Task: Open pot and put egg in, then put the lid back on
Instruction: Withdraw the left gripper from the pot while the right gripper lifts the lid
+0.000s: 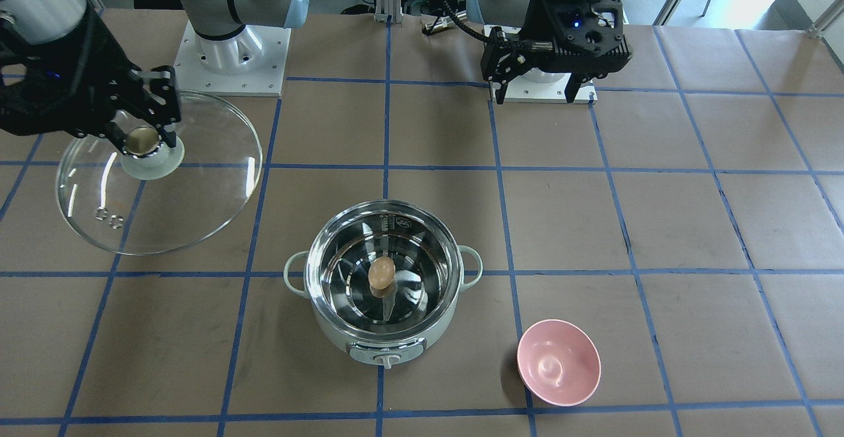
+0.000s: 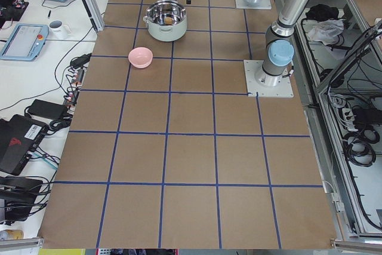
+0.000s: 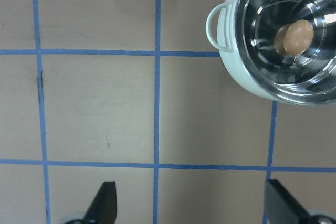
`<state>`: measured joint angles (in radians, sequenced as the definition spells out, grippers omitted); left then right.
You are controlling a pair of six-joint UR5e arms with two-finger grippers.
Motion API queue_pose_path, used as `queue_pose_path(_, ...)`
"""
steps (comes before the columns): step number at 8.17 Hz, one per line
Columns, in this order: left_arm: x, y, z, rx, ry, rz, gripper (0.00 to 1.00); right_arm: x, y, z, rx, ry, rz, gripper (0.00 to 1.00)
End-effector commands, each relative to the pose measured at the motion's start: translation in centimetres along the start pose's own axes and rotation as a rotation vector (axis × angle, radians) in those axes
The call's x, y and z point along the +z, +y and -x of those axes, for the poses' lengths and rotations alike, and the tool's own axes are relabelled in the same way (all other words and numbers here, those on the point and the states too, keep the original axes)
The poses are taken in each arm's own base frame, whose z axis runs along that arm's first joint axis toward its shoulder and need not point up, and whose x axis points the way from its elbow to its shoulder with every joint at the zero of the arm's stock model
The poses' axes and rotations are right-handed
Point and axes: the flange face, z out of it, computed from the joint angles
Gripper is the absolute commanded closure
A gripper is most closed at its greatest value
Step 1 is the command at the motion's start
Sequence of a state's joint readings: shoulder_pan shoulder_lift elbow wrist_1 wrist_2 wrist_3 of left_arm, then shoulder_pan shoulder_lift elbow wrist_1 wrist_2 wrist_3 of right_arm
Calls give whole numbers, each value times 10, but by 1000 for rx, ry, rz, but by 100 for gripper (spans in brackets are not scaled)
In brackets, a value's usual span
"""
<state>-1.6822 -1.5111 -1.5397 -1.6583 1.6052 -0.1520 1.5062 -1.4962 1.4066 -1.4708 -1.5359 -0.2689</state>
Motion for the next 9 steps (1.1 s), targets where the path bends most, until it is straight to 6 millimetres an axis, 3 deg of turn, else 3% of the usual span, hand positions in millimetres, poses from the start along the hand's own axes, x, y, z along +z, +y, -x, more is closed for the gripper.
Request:
queue_pose_path(1, -10, 12, 19, -3, -31, 21, 0, 43, -41, 105, -87, 12, -32, 100)
queue_pose_path(5, -18, -1, 48, -40, -6, 14, 0, 99, -70, 195, -231, -7, -25, 100)
queue_pose_path(6, -15, -5, 49, -46, -1, 10, 0, 110, -81, 208, -245, -38, -22, 100)
queue_pose_path(9, -12, -17, 47, -51, 12, -31, 0, 133, -92, 213, -248, -80, 0, 100)
